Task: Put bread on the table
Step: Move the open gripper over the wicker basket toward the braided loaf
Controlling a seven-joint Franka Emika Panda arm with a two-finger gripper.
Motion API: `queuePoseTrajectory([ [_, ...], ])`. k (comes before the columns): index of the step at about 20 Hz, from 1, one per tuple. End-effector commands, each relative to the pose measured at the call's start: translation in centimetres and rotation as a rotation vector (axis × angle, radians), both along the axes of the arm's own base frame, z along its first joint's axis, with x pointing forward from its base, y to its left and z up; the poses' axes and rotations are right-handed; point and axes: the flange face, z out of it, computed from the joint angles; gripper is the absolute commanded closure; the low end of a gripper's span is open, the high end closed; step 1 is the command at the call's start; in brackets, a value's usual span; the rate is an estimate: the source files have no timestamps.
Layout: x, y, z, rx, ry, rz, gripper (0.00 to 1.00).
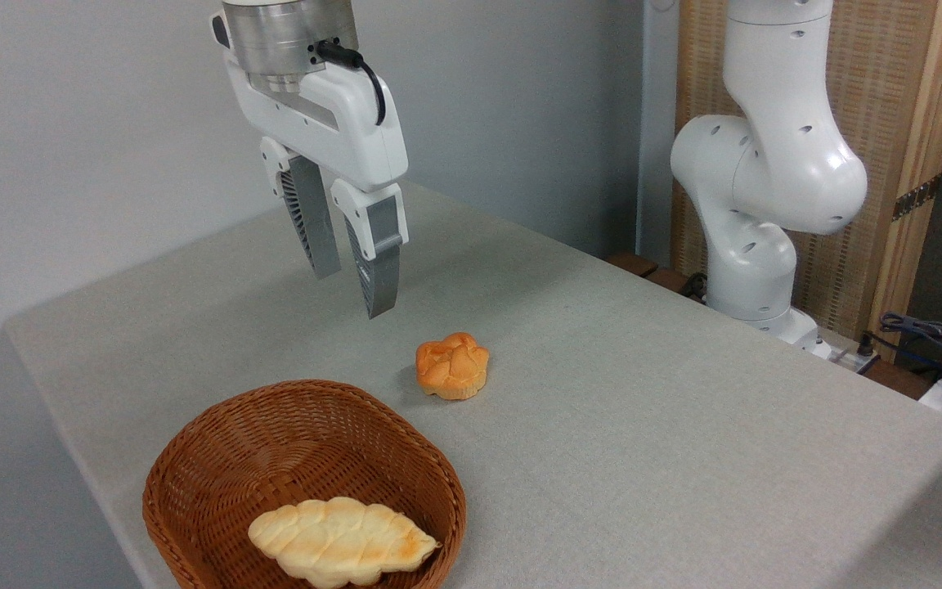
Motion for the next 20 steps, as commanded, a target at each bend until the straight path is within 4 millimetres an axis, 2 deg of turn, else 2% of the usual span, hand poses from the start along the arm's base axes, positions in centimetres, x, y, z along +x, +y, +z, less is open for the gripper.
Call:
queuePoseTrajectory([
  [1, -0.6, 0.3, 0.2, -0.003, 0.011, 0.006, 0.0],
  [9, -0.9, 0.3, 0.0, -0.003, 0.017, 0.006, 0.0],
  [12, -1.6, 0.3, -0.1, -0.006, -0.025, 0.008, 0.0],
  [16, -3.7, 1.6, -1.1, -0.016, -0.129, 0.037, 0.0],
  [20, -3.5, 2.7, -1.8, -0.019, -0.156, 0.057, 0.0],
])
